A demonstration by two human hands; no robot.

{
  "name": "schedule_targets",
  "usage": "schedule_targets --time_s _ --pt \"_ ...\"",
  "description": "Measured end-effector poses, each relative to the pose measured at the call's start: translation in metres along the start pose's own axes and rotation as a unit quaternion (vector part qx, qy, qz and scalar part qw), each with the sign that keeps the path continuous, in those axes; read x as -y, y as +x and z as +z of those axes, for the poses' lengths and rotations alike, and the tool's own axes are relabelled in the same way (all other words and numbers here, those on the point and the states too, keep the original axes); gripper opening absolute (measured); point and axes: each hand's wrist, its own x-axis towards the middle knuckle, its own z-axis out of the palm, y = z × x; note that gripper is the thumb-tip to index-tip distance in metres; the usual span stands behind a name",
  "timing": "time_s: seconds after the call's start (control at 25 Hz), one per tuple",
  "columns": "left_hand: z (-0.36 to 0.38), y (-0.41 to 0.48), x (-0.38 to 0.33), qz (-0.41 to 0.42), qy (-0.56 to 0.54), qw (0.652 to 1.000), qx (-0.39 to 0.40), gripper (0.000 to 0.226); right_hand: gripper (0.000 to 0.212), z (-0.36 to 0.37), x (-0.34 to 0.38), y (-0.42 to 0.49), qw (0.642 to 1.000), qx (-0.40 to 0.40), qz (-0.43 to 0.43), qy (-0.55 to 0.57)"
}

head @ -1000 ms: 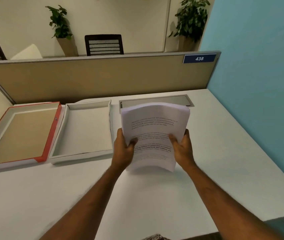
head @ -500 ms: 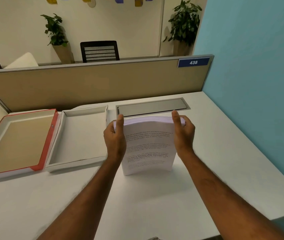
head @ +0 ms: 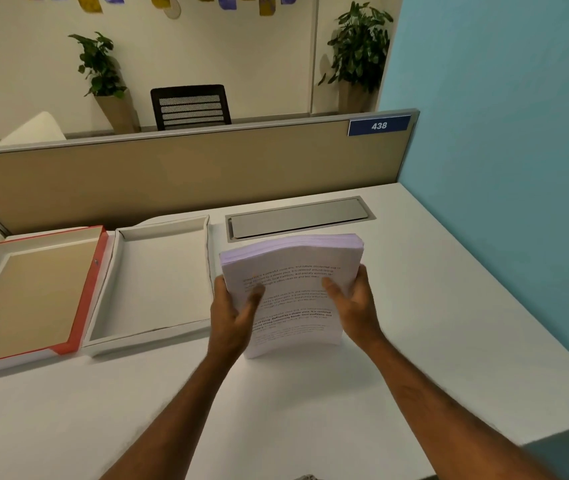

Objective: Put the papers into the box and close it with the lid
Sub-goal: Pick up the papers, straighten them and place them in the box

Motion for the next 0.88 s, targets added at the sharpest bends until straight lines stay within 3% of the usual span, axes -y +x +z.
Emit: schedule_targets --time_s 0.48,0.88 --pt "0.006 -0.005 0.022 0.031 0.038 0.999 -0.012 0.036 0.037 0.004 -0.018 -0.001 1.0 -0.011 -0.012 -0.027" --pt "-0.005 -0.025 0.078 -0.067 0.109 0.991 0.043 0.031 0.041 -0.014 -0.072 -0.005 0.985 0.074 0.073 -0.134"
